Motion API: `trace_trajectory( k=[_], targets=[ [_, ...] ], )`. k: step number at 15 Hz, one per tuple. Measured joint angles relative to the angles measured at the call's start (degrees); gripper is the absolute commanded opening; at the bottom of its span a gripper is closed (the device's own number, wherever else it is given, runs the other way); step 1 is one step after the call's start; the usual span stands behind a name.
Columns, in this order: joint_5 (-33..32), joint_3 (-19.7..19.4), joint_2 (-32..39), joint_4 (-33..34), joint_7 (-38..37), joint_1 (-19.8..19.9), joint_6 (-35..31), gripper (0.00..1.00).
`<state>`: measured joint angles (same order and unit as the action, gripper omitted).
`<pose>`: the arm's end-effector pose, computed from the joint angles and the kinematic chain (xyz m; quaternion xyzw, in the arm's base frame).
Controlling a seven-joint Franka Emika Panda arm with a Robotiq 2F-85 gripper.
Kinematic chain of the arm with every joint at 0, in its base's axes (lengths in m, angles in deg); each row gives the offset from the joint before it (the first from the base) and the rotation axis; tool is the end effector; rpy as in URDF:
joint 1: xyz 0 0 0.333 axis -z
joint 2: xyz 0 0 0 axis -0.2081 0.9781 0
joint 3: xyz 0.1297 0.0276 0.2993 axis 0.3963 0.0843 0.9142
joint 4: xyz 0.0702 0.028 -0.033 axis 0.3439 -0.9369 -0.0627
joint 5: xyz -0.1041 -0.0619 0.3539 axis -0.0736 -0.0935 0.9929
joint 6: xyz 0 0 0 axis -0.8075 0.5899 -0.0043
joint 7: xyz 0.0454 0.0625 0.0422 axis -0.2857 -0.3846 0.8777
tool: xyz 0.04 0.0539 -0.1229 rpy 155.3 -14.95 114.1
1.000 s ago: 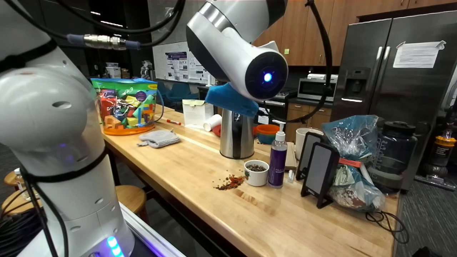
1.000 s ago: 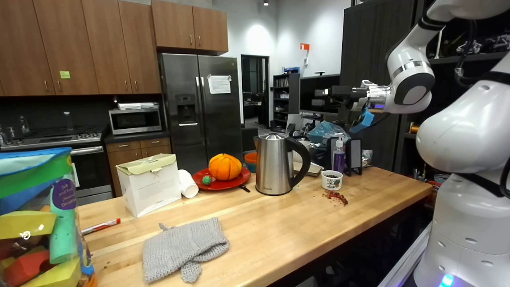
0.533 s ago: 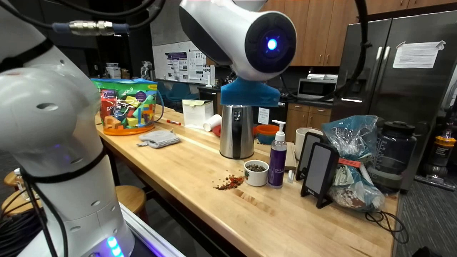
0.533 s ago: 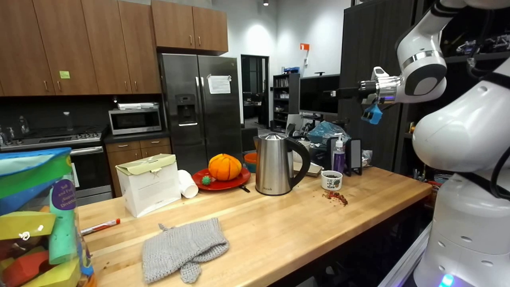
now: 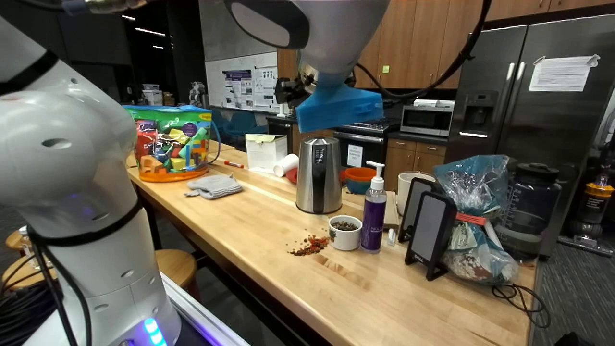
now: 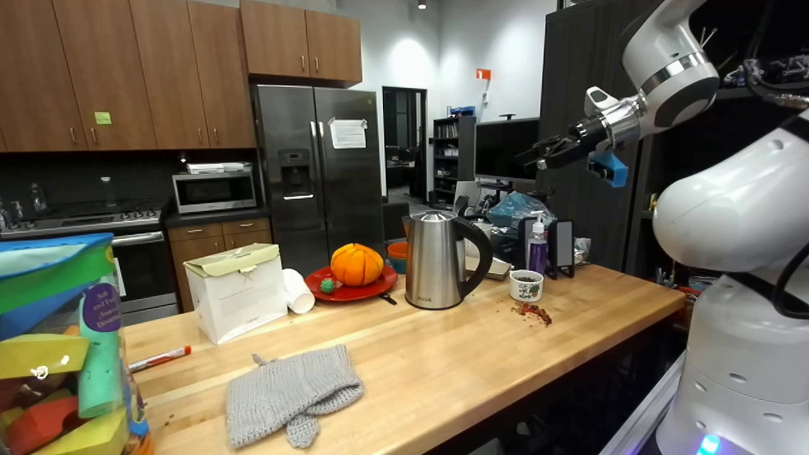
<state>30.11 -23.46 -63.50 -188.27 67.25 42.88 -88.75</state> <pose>0.2785 -0.1521 0.4376 -0.7514 -0.3608 -0.5309 0.1531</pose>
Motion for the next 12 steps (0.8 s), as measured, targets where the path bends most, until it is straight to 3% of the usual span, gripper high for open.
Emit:
trace_trajectory(
  k=[5,12],
  targets=[
    [-2.79,7.35,-1.26,-0.05,2.01,-0.43,-6.63,1.0],
    [1.9,18.54,1.8,-0.79,8.23,-0.7,-18.53,1.0]
  ],
)
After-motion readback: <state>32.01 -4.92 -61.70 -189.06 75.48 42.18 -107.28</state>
